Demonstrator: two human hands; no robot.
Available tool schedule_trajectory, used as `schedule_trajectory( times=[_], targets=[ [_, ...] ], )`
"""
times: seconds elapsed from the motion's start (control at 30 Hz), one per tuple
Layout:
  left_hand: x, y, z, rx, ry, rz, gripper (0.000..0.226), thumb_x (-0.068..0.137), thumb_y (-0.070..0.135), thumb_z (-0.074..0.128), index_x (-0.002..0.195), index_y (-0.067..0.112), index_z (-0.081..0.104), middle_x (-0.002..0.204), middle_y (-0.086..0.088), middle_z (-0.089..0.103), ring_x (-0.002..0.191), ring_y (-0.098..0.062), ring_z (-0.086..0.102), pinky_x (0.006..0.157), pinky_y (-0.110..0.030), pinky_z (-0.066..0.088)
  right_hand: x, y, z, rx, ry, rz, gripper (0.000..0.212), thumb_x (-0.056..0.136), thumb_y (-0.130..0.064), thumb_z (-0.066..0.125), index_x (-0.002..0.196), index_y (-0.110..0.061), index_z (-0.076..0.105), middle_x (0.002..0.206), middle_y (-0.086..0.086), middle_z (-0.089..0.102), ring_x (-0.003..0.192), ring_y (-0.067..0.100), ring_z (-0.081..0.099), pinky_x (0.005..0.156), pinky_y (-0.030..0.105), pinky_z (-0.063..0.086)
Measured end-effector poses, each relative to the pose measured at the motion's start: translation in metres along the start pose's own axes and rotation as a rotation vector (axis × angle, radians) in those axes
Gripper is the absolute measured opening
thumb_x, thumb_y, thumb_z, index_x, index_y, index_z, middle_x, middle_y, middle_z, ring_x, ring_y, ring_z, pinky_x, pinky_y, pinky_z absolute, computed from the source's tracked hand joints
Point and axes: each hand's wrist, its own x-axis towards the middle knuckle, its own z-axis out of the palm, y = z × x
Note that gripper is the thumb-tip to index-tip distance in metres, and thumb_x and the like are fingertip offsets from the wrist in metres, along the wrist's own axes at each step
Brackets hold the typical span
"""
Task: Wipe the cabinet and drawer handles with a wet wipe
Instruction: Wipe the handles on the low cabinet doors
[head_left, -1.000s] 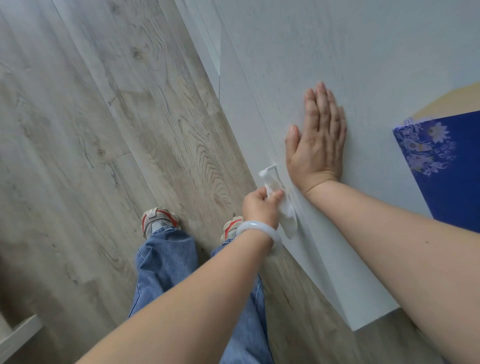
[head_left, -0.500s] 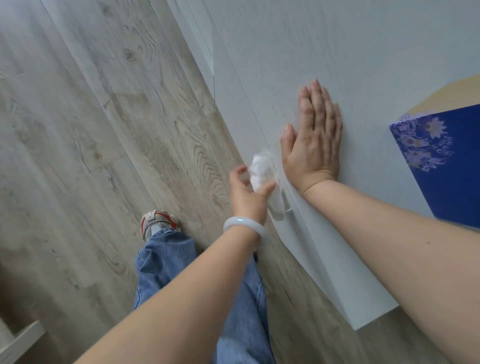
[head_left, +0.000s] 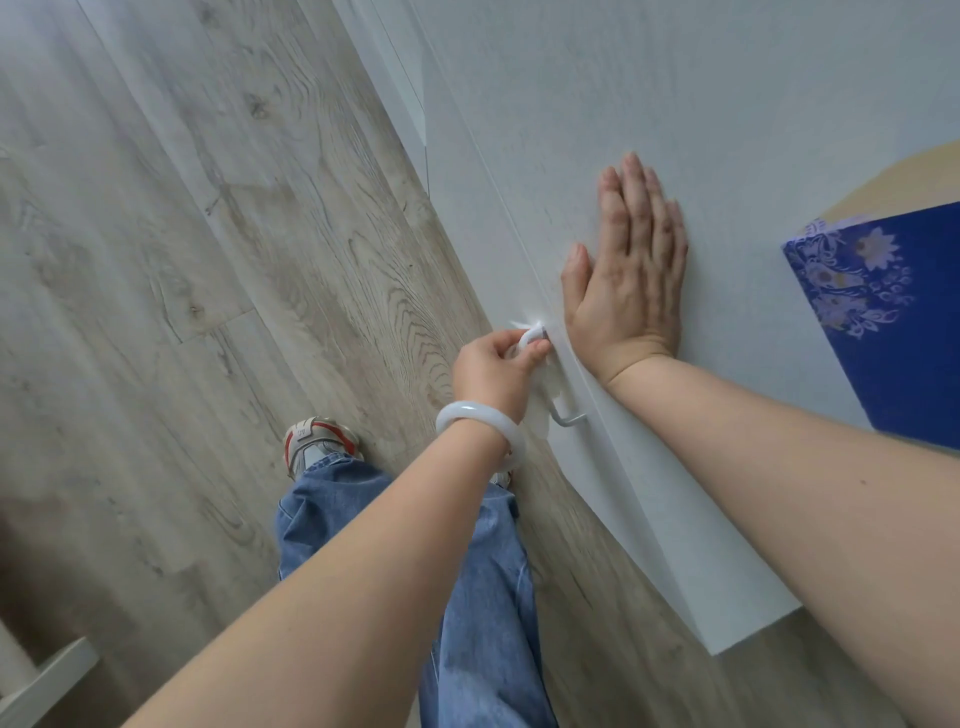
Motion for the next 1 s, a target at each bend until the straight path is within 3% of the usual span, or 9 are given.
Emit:
schedule_trajectory(
  times=[0.17, 0.27, 0.43, 0.67, 0.8, 1.0],
  targets=[
    [-0.004, -0.005, -0.001, -0.094, 0.005, -0.104, 0.012, 0.083, 0.028, 0.073, 0.082, 0.016, 0.073, 0.073, 0.001, 0.069, 0.066, -0.013, 0.063, 0.064, -0.027, 0.052, 0.0, -0.001, 0.001, -0.009, 0.0, -0.003, 0.064, 0.088, -0.031, 0.04, 0.147, -0.007, 0.033, 0.156, 0.01, 0.028, 0.144, 0.025, 0.025, 0.118, 0.043, 0.018],
    [-0.008, -0.006, -0.002, -0.097, -0.012, -0.138, 0.024, 0.084, 0.032, 0.072, 0.087, 0.008, 0.073, 0.071, 0.0, 0.067, 0.062, -0.013, 0.059, 0.058, -0.021, 0.05, 0.0, -0.001, 0.0, 0.001, 0.001, 0.0, 0.064, 0.089, -0.031, 0.04, 0.147, -0.006, 0.033, 0.156, 0.01, 0.028, 0.144, 0.025, 0.025, 0.118, 0.042, 0.017],
    [0.006, 0.003, -0.012, -0.073, -0.055, -0.069, 0.033, 0.092, 0.033, 0.06, 0.093, 0.003, 0.072, 0.087, -0.013, 0.07, 0.077, -0.019, 0.061, 0.082, -0.037, 0.052, 0.0, 0.0, 0.0, -0.002, 0.0, -0.002, 0.064, 0.088, -0.031, 0.04, 0.147, -0.006, 0.033, 0.156, 0.011, 0.027, 0.145, 0.025, 0.024, 0.119, 0.042, 0.016],
    [0.009, 0.008, -0.013, 0.078, -0.053, -0.051, 0.026, 0.094, 0.032, 0.059, 0.08, 0.012, 0.07, 0.06, 0.006, 0.056, 0.055, -0.009, 0.048, 0.059, -0.023, 0.04, 0.001, 0.0, 0.0, -0.005, -0.011, 0.0, 0.065, 0.088, -0.031, 0.04, 0.148, -0.007, 0.032, 0.157, 0.011, 0.026, 0.145, 0.025, 0.023, 0.119, 0.042, 0.015],
    [0.001, -0.001, -0.011, -0.042, -0.023, -0.114, 0.034, 0.092, 0.036, 0.06, 0.089, 0.005, 0.074, 0.075, -0.002, 0.066, 0.068, -0.012, 0.056, 0.071, -0.025, 0.048, 0.0, 0.0, 0.0, 0.0, -0.005, 0.001, 0.065, 0.088, -0.031, 0.041, 0.148, -0.007, 0.032, 0.156, 0.011, 0.026, 0.145, 0.025, 0.023, 0.119, 0.042, 0.015],
    [-0.016, -0.022, -0.009, -0.116, -0.078, -0.178, 0.04, 0.09, 0.033, 0.064, 0.095, -0.006, 0.069, 0.081, -0.008, 0.062, 0.075, -0.016, 0.054, 0.072, -0.029, 0.046, 0.0, 0.0, 0.0, 0.006, -0.01, 0.003, 0.064, 0.088, -0.03, 0.041, 0.148, -0.007, 0.032, 0.157, 0.011, 0.026, 0.145, 0.025, 0.023, 0.119, 0.043, 0.016]
  ],
)
